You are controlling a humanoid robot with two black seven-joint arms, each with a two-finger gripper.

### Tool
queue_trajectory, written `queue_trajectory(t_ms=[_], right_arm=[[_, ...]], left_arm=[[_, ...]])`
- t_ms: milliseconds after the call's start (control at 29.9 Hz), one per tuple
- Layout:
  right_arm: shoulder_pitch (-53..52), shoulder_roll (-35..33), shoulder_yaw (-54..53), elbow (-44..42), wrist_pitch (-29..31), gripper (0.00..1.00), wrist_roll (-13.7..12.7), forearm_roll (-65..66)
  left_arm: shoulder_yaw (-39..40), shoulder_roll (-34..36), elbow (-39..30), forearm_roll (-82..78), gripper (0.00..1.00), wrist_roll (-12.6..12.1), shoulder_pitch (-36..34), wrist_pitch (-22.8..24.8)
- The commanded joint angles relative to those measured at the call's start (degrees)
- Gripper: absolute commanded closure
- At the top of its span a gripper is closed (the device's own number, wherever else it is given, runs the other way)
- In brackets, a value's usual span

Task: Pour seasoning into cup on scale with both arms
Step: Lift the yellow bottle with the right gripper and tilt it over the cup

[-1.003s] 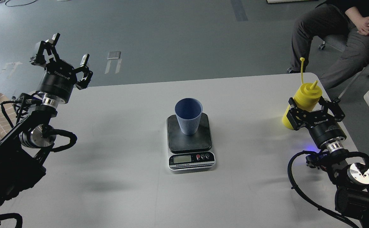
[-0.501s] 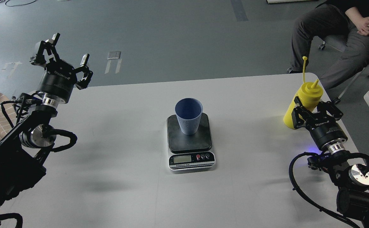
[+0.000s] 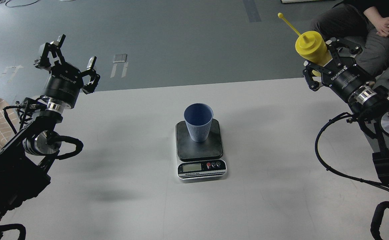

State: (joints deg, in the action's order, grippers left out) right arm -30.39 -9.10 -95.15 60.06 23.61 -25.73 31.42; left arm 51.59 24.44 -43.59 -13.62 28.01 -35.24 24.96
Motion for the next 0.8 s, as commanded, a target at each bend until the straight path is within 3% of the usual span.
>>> queue_trajectory(t_ms=[0,468,769], right_arm=[[-4.3,-0.1,5.6,3.0,0.4,0.78,0.2,17.2],[-4.9,0.7,22.3,23.5,0.3,0.78,0.7,60.0],[-5.8,0.8,34.0,26.8,0.1,0.77,0.7,72.4]], left_arm=[[0.0,0.1,0.0,0.0,0.02,0.0,0.1,0.0],[0.0,0.1,0.1,0.0,0.02,0.0,0.2,0.0],[0.1,0.1,0.1,0.0,0.02,0.0,0.2,0.0]])
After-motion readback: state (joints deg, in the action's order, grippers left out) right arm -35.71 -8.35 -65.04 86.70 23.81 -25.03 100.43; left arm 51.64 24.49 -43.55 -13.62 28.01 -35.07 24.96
